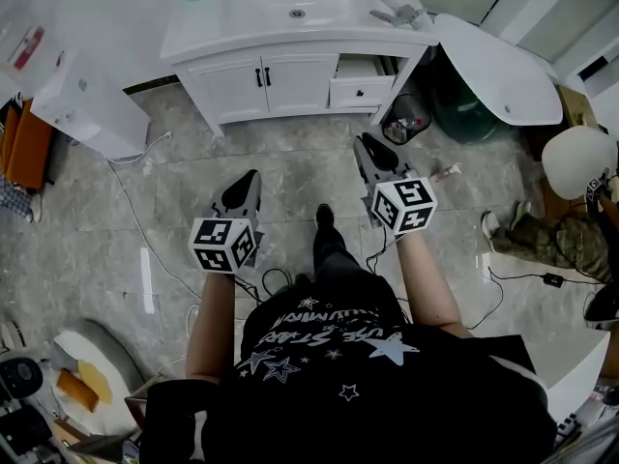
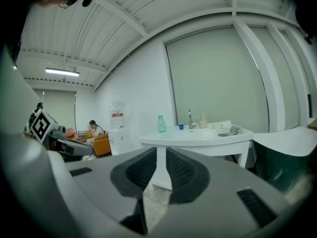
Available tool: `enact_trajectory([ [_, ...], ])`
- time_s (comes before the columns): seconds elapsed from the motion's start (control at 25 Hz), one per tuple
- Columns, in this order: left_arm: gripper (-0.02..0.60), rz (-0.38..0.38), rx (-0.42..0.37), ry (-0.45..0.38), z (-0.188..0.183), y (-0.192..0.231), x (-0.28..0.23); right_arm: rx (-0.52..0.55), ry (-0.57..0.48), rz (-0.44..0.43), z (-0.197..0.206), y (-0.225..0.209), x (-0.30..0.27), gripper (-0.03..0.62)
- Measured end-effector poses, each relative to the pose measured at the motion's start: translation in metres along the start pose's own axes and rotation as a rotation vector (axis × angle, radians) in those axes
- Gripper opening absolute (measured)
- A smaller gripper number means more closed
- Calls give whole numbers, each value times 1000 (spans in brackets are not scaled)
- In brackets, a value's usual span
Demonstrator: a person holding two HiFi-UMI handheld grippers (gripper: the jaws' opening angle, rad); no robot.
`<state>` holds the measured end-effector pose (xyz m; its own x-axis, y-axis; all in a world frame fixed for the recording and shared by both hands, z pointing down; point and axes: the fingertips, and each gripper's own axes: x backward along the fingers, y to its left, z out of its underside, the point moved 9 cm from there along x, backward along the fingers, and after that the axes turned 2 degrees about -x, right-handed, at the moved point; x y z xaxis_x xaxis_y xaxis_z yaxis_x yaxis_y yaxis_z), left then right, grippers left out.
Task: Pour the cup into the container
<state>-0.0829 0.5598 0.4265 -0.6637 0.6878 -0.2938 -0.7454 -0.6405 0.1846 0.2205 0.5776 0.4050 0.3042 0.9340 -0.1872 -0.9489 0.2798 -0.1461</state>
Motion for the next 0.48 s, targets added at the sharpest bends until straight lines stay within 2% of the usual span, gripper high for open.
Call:
enact_trajectory([
  [0.08,11,-8,-1,8,-3,8,-12,2,12,-24,-2,-6,-12,70],
  [0.24,11,-18,14,19,-15,24,-43,-2,40,-56,-6,-26,-45,158],
  [0.48,11,-4,-4,25,-42,39,-98,-20,63,-52,-19,-66,-95,269],
])
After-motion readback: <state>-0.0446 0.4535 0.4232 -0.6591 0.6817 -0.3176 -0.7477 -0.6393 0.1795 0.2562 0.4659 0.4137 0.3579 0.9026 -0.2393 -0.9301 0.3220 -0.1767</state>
